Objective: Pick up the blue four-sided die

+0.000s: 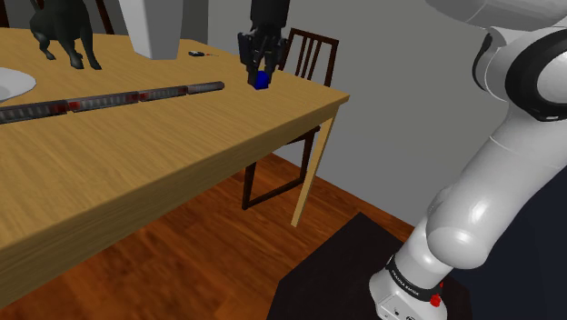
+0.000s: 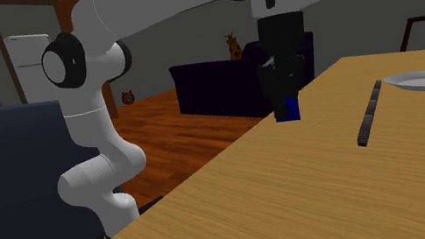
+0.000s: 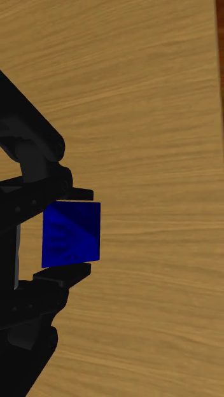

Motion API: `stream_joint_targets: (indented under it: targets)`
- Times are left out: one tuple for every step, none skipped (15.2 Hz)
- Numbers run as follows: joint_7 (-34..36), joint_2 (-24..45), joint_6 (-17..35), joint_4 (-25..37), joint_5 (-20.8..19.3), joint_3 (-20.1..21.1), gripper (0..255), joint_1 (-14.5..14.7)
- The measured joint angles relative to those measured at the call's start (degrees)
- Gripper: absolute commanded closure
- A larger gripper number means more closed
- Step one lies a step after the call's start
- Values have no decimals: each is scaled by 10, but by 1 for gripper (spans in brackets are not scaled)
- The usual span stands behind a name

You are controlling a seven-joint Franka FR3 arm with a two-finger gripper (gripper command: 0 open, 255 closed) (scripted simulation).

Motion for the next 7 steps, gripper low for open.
stream_joint_targets:
  targets:
    - [1,5,-10,15,-2,1,255,1]
    - [2,7,-17,23,-2,1,255,1]
    - [2,10,-25,35,-3,1,255,1]
    - [4,15,-36,50,-5,2,255,2]
    - [4,22,-45,66,-7,3,255,3]
    - [5,25,-54,78,-8,4,255,3]
    - [6,28,-60,87,-9,4,255,4]
